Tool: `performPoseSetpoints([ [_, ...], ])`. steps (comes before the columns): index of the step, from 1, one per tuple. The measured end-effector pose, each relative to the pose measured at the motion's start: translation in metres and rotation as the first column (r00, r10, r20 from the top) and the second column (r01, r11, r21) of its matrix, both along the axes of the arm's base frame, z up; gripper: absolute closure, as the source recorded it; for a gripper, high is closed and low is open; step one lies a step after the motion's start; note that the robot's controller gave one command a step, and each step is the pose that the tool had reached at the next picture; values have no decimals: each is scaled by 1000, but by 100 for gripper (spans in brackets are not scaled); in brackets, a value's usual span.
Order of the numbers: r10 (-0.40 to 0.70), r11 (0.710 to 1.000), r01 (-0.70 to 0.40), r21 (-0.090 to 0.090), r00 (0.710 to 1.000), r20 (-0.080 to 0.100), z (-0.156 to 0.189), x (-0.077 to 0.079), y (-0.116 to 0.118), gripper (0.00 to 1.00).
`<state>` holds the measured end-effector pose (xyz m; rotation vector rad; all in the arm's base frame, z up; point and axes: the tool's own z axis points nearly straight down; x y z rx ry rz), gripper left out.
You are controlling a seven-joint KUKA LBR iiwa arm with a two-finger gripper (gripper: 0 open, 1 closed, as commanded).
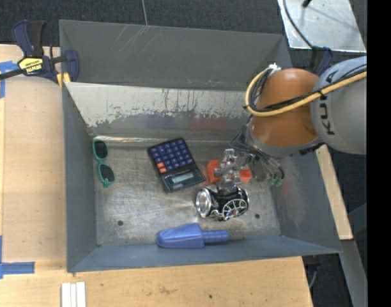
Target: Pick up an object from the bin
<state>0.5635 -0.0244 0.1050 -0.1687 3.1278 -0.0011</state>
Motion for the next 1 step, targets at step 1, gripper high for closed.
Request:
performPoseSetpoints([
  [1,0,1000,0,0,1000,-4,12,1,0,100],
])
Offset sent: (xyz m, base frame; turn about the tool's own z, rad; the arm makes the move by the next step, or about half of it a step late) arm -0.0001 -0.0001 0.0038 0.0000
